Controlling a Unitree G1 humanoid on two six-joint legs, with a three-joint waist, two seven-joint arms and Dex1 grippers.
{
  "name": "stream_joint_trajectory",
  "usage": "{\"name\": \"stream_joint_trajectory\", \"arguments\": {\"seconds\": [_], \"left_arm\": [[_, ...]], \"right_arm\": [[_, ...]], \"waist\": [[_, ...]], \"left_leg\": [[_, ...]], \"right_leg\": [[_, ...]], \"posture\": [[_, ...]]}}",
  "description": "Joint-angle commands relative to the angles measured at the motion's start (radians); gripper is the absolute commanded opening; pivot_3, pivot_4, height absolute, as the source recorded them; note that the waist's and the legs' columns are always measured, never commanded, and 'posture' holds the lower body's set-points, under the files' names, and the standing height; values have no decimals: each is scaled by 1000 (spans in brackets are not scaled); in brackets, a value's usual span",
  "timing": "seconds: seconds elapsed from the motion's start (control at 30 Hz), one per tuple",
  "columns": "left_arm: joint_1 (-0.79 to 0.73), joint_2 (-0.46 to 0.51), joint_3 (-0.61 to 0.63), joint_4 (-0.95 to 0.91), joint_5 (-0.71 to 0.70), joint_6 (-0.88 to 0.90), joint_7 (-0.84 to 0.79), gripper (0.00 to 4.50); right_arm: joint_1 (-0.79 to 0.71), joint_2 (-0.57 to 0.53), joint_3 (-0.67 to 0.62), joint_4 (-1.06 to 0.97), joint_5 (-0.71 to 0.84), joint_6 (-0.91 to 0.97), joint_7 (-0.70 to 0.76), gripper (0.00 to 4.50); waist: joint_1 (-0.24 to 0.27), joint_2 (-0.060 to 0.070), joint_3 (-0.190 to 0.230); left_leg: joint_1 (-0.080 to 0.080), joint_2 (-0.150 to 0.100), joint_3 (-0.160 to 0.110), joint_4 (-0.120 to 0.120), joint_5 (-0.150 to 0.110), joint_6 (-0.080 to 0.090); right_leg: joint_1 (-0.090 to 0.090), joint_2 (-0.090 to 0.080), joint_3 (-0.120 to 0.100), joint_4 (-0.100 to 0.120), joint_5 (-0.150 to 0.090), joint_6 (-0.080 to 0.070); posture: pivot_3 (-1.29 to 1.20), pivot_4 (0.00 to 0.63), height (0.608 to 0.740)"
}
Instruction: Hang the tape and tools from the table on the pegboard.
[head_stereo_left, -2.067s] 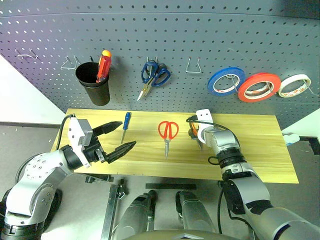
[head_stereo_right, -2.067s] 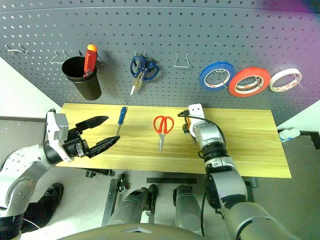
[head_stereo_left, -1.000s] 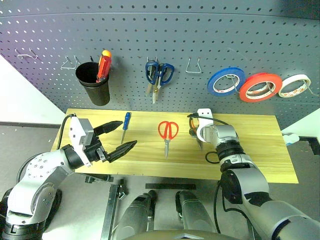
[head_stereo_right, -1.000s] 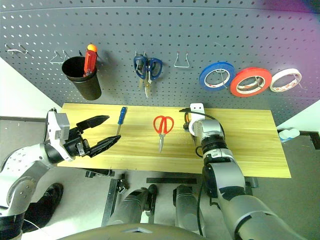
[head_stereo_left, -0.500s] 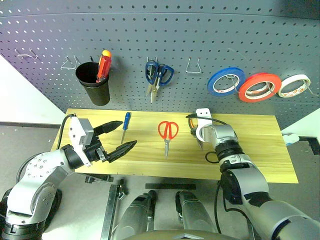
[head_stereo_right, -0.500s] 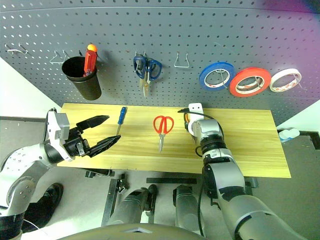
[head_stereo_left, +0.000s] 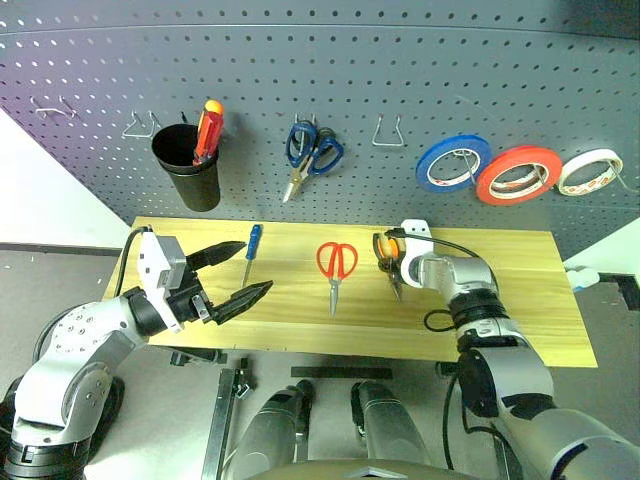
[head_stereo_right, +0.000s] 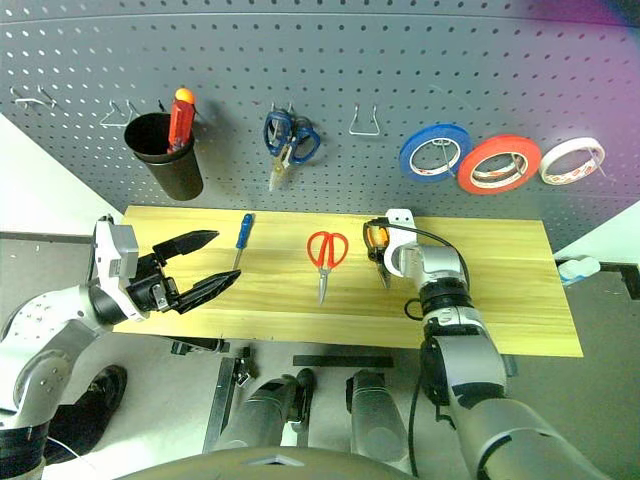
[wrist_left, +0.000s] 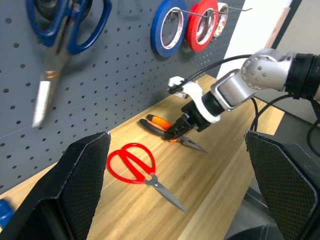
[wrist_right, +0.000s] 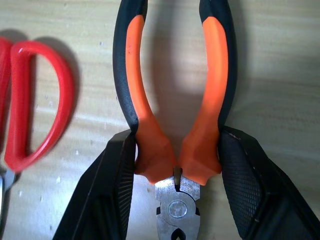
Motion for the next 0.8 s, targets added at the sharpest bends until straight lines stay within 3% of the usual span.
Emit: {"name": "stream_joint_trajectory", "arguments": {"seconds": [0.03,0.3,0.57,0.8], "left_arm": [[-19,8,17,11,-5,-24,-13,4500],[-61,8,2,57,8,-37,-37,4500],[-67,10,12,76,-3,-29,-52,4500],[-84,22,15,104,5,-34,-67,4500]], "right_arm": [[74,-43,32,-99,21,-23,115,2125],[216,-116,32,-210,93,-192,376,2125],[317,-114,-43,-327,224,-320,531,2125],[396,-94,-87,-519,376,-307,612,2125]], "waist": [[0,0,0],[-2,0,0],[-2,0,0],[-2,0,0]], "left_leg": [[0,0,0,0,0,0],[0,0,0,0,0,0],[-1,0,0,0,0,0],[-1,0,0,1,0,0]], "right_leg": [[0,0,0,0,0,0],[0,0,0,0,0,0],[0,0,0,0,0,0],[0,0,0,0,0,0]], "posture": [[-120,239,740],[-150,230,740],[-167,221,740],[-183,211,740]]}}
